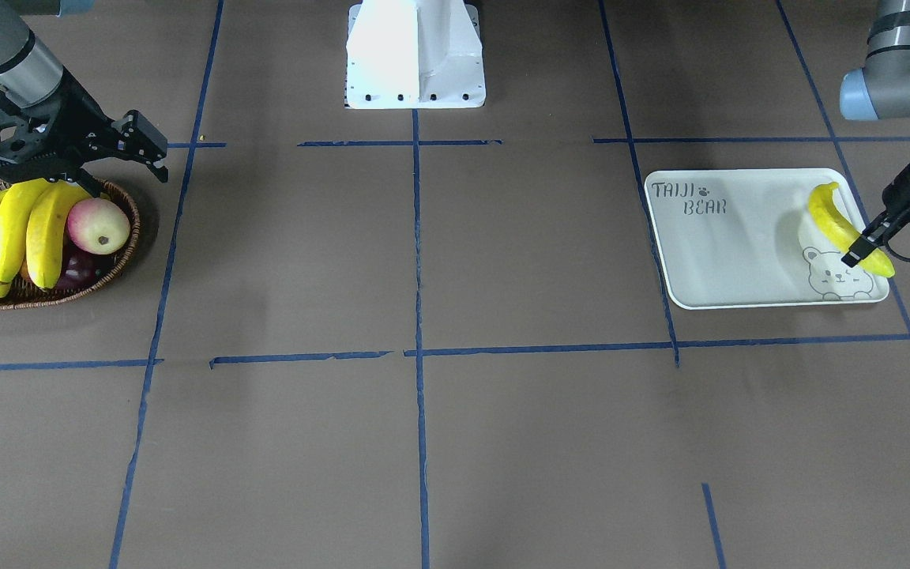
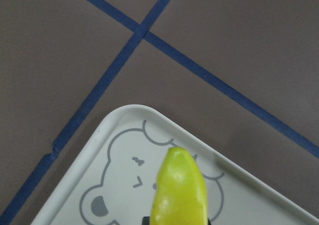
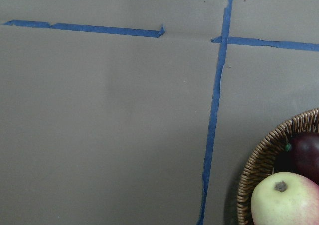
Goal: Transfer all bananas from basket to plate
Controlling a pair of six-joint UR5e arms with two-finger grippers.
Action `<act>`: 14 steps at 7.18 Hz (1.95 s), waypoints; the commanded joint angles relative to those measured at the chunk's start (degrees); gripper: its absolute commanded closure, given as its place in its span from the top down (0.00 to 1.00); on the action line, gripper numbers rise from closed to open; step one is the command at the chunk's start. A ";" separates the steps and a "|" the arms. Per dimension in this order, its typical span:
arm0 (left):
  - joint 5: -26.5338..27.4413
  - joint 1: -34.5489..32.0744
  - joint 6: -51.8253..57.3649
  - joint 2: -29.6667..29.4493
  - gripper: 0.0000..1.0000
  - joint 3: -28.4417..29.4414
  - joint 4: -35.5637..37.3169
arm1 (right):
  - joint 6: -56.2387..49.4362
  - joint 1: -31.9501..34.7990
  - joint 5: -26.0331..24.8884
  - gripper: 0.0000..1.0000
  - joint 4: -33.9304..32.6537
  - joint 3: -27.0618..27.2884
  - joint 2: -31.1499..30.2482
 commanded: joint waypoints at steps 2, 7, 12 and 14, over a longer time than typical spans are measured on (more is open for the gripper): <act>-0.48 -0.39 0.44 0.37 1.00 0.92 -3.71 | -0.02 0.02 -0.13 0.99 0.00 0.17 -0.48; -7.69 -3.73 0.80 0.02 1.00 -8.65 -3.37 | -15.88 2.29 -1.70 0.99 1.40 0.96 -11.44; -7.69 -3.47 0.53 0.02 1.00 -8.66 -3.37 | -54.44 11.18 -3.47 0.99 7.64 -7.19 -20.70; -7.69 -3.47 0.53 0.02 1.00 -8.66 -3.37 | -56.09 11.01 -3.03 0.98 7.65 -8.62 -19.56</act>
